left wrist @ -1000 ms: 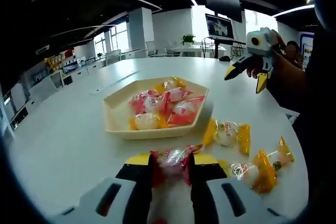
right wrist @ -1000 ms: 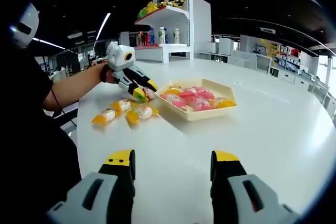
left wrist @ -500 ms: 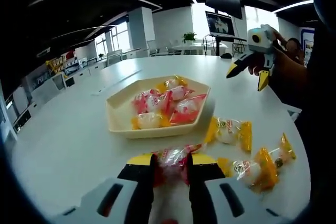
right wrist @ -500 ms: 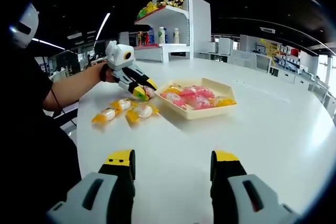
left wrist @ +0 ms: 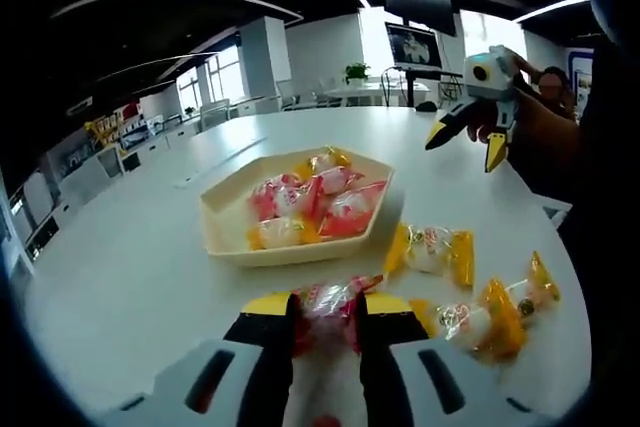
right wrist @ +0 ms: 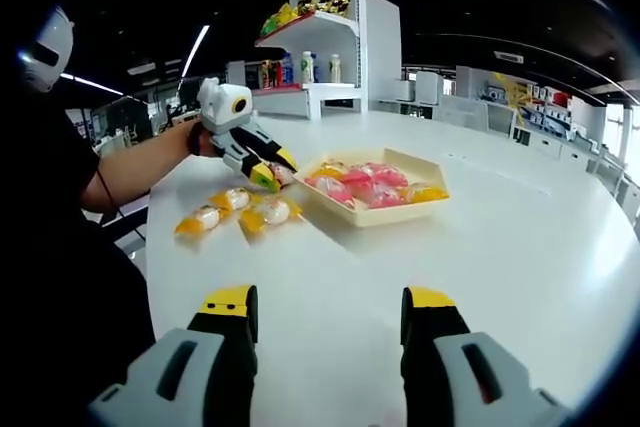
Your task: Pick up the marshmallows scattered on the table and place them into the bowl on the table
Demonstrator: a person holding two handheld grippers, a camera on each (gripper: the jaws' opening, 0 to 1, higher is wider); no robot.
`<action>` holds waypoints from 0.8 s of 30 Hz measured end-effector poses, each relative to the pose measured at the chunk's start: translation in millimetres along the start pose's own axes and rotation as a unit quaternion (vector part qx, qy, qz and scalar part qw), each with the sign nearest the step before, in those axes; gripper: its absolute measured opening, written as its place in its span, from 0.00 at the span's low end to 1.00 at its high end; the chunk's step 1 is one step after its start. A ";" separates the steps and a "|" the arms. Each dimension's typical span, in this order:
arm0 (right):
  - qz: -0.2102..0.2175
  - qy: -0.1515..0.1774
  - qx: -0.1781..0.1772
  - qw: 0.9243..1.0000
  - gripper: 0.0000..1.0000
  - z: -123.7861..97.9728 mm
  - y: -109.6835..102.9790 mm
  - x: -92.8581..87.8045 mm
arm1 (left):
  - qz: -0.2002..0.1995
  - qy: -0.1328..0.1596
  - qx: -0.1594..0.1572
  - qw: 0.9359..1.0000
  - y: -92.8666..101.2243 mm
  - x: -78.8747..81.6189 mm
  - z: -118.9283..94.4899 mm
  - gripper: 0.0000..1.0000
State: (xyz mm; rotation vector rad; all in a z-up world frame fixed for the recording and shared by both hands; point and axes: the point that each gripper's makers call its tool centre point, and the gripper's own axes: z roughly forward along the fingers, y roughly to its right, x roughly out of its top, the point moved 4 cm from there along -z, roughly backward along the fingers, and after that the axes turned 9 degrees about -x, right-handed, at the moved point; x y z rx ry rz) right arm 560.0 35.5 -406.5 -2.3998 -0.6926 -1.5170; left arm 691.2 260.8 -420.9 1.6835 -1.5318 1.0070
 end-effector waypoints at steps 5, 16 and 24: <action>0.001 0.001 -0.001 1.000 0.57 0.0 0.6 0.2 | -0.002 0.020 -0.012 1.000 3.6 5.1 -4.1 0.25; 0.001 0.001 0.000 1.000 0.57 0.7 -0.5 0.6 | 0.005 0.056 -0.015 0.998 5.0 17.1 -15.5 0.25; 0.000 0.001 -0.001 1.000 0.57 -0.2 -0.1 0.8 | 0.010 0.074 -0.014 0.997 4.6 22.0 -15.9 0.25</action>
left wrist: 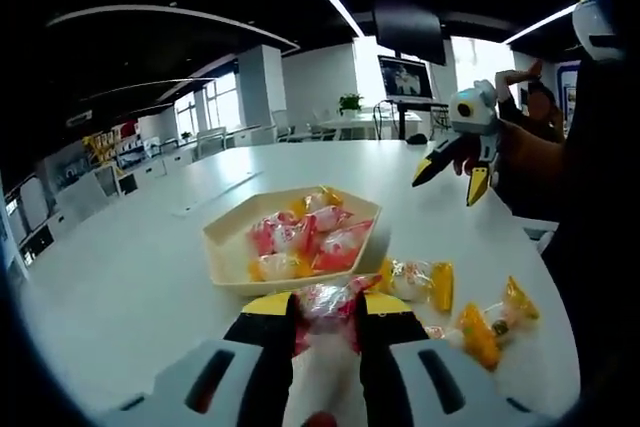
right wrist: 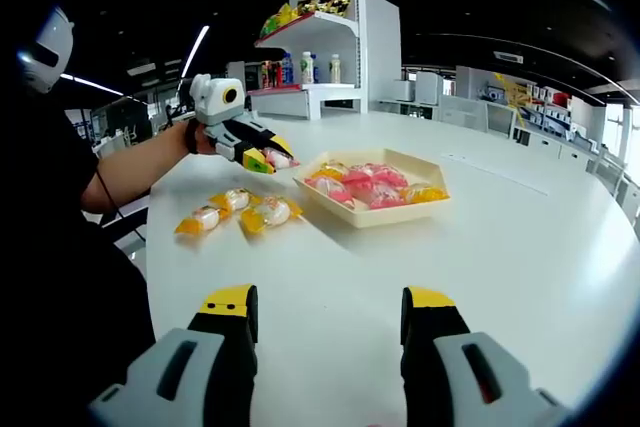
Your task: Pick up the marshmallows scattered on the table and place them into the bowl on the table
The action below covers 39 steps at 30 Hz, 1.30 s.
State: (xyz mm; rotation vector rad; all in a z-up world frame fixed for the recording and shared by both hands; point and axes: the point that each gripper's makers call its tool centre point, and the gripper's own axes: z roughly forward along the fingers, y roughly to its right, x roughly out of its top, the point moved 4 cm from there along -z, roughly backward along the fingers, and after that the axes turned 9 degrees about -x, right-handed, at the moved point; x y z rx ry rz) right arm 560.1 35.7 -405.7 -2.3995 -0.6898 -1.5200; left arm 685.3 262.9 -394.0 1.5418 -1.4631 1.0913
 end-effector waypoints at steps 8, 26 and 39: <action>0.000 0.000 0.000 1.000 0.57 0.1 -0.4 -0.1 | 0.008 0.014 0.004 1.000 0.3 5.7 -0.7 0.25; -0.001 -0.001 0.000 1.000 0.57 0.1 0.8 0.1 | 0.030 0.036 0.006 0.999 1.2 25.1 8.5 0.25; -0.001 0.000 0.001 1.000 0.57 0.2 0.5 1.1 | 0.050 0.047 0.038 0.997 -7.1 37.6 15.7 0.25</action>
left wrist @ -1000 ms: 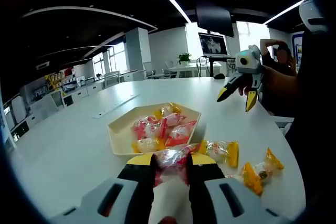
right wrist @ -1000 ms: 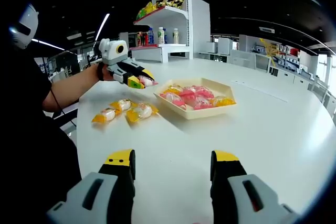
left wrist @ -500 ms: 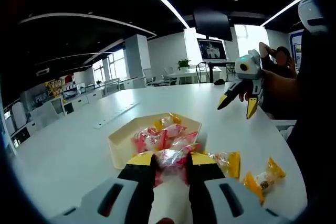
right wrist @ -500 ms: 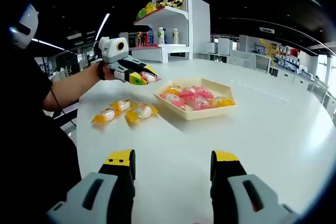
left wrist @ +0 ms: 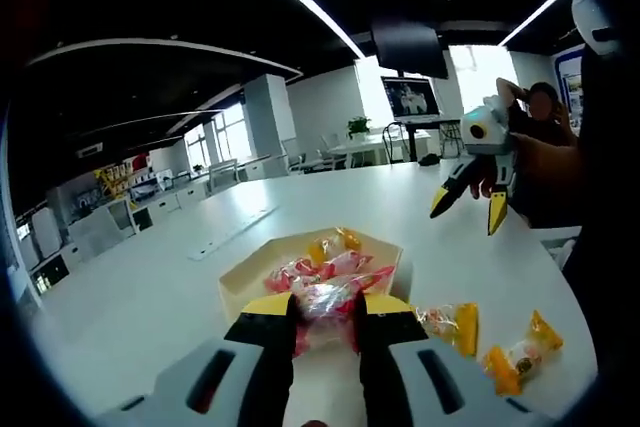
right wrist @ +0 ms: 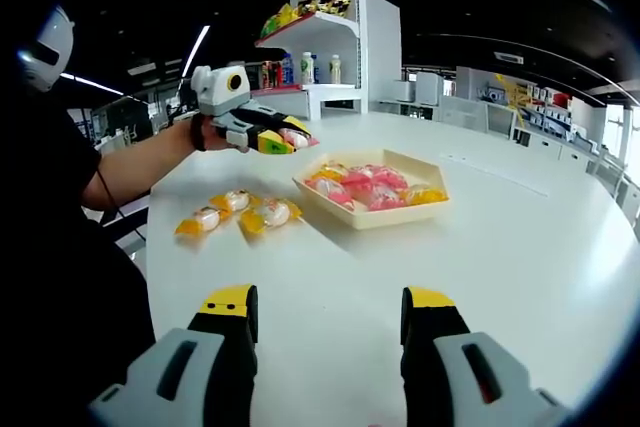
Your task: Pick up the marshmallows scattered on the table and place them into the bowl on the table
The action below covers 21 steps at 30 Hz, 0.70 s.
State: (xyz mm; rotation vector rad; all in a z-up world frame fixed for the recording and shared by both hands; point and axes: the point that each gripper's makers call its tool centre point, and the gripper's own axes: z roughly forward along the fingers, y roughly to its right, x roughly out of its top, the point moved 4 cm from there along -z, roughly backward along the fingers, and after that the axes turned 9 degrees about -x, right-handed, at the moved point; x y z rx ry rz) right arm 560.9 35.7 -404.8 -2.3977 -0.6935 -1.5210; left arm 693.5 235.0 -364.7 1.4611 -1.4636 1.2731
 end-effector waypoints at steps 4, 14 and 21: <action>0.001 0.001 -0.001 1.000 0.57 -0.5 0.3 -0.7 | 0.009 -0.002 0.012 1.000 -4.0 1.7 3.6 0.25; 0.002 0.002 0.004 1.000 0.57 0.1 -2.7 -0.6 | 0.043 -0.020 0.042 0.998 -14.0 6.7 16.8 0.25; 0.004 0.003 0.001 1.000 0.57 -1.8 -1.3 -2.1 | 0.043 -0.018 0.080 0.996 -27.0 7.0 15.9 0.25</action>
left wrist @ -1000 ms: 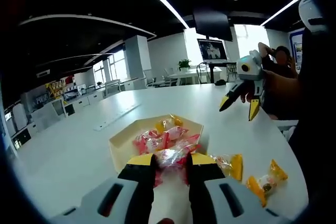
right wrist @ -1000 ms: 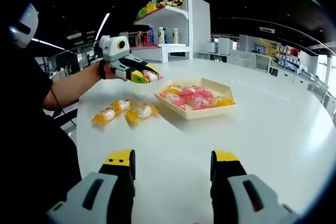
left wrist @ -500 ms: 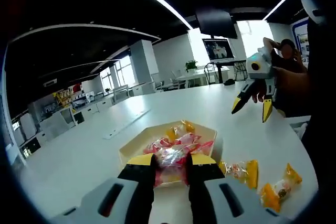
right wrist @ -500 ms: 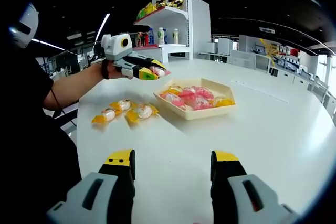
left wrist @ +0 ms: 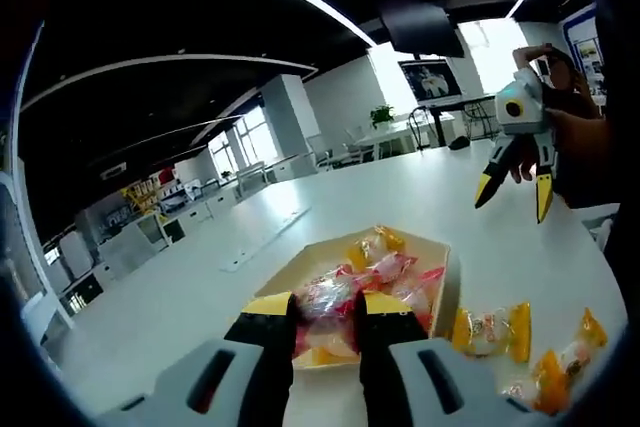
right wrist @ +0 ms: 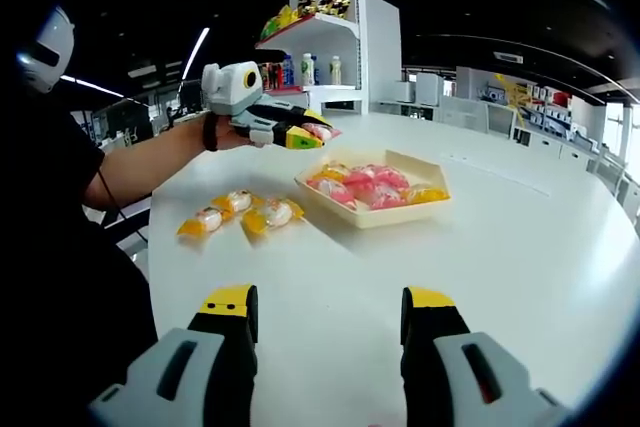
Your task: Pick up the marshmallows scattered on the table and place them into the bowl on the table
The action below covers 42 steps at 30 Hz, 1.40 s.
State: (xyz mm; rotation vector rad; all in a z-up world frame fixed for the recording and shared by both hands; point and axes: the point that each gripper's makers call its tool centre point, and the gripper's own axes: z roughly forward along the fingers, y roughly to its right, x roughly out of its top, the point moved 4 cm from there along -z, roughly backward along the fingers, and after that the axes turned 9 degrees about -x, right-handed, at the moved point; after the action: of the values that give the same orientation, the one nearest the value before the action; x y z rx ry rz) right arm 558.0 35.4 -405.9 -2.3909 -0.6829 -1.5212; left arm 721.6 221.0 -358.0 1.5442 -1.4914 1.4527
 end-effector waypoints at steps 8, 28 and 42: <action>0.000 0.002 0.005 1.000 0.57 0.2 -2.7 1.8 | 0.006 0.002 0.023 1.000 -10.5 0.2 9.8 0.25; 0.003 0.005 0.010 1.000 0.57 2.3 -2.6 4.4 | -0.023 0.015 0.043 0.999 -24.9 6.0 21.2 0.25; -0.001 0.002 0.012 1.000 0.57 4.6 -5.4 7.6 | -0.024 0.005 0.046 0.999 -28.1 6.1 24.9 0.25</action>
State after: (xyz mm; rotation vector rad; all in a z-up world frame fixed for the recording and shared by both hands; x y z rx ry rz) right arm 561.7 44.0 -401.4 -2.3698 -0.6984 -1.5104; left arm 754.4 203.1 -351.1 1.6120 -1.3902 1.5184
